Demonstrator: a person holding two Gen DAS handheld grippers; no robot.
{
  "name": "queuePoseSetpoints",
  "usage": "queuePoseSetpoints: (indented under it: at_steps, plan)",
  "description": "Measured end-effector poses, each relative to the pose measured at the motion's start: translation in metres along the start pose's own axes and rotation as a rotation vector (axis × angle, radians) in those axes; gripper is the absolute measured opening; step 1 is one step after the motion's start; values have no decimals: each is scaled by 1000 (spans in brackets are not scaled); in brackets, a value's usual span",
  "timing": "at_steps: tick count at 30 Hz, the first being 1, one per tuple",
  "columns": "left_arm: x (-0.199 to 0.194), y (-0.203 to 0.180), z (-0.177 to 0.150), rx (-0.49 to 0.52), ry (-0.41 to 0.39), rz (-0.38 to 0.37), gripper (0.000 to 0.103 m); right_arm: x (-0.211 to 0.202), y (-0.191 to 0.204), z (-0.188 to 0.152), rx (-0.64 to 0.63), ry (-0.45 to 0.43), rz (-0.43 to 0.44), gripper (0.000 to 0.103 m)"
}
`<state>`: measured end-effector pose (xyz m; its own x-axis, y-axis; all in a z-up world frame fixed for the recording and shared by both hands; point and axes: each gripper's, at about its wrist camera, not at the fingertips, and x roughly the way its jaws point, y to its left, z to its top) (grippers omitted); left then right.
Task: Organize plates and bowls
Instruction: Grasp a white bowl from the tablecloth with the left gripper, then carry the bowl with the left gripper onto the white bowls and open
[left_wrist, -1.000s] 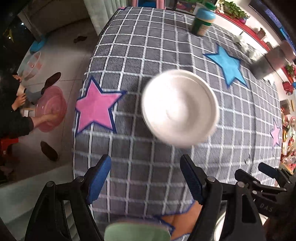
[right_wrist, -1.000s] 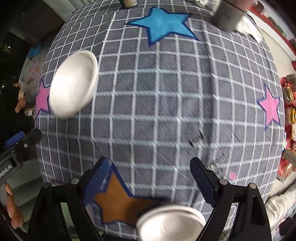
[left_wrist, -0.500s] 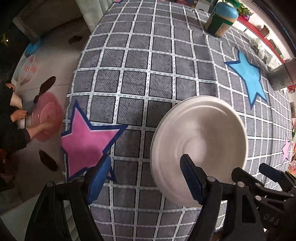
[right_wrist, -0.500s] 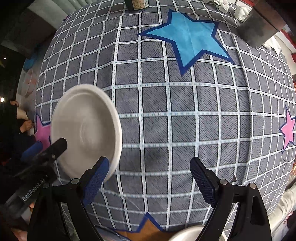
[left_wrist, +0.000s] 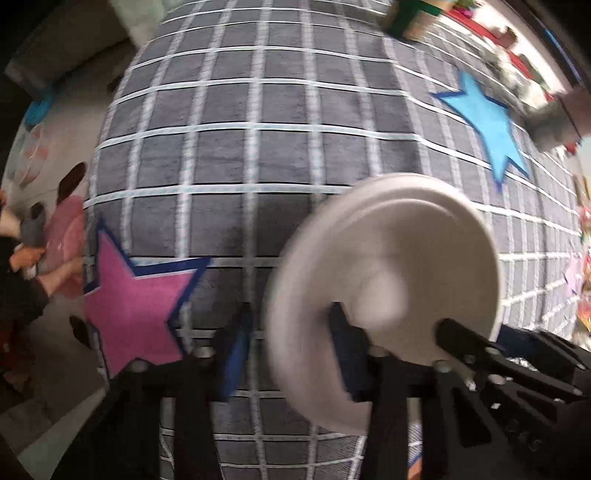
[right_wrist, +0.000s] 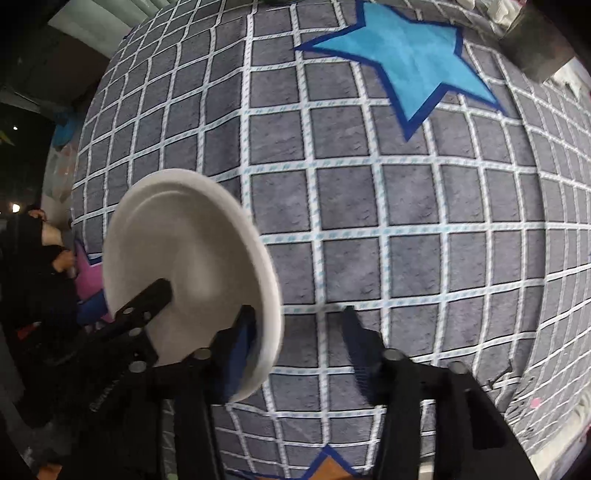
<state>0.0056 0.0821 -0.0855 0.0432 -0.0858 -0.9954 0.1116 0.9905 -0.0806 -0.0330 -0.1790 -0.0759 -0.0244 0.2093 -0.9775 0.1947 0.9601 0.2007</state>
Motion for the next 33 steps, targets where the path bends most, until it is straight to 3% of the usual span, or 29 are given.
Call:
queuePoseSetpoints:
  at_steps: [3,5,14,19,21,22,23,25,27,28,29,33]
  plan:
    - [1,-16,-1,28,4,-8,35,6,6,-8,-7,11,46,37]
    - [2,-25,-5,45,8,-14,31,5,8,-17,-19,4,54,26]
    - [-8,-78,-34,135,-19,-18,32,9,-6,-50,-29,19,37,26]
    - [4,-110,-43,138,-22,43,61,24,-24,-80,17,51,27,26]
    - [15,-111,-46,124,-13,40,62,28,-30,-83,50,51,35,27]
    - [20,-110,-44,121,-2,41,62,30,-32,-84,65,47,45,37]
    - [25,-109,-43,121,11,42,62,32,-34,-85,77,41,39,51]
    - [29,-100,-43,120,6,33,60,36,-35,-85,80,29,32,52]
    - [32,-95,-51,144,7,10,45,42,-30,-88,68,28,59,50]
    - [32,-101,-53,169,14,-6,36,42,-34,-88,62,25,66,37]
    - [32,-108,-59,183,18,-7,36,44,-30,-88,53,28,85,25]
    - [14,-148,-81,219,-25,16,36,42,-3,-108,22,23,70,22]
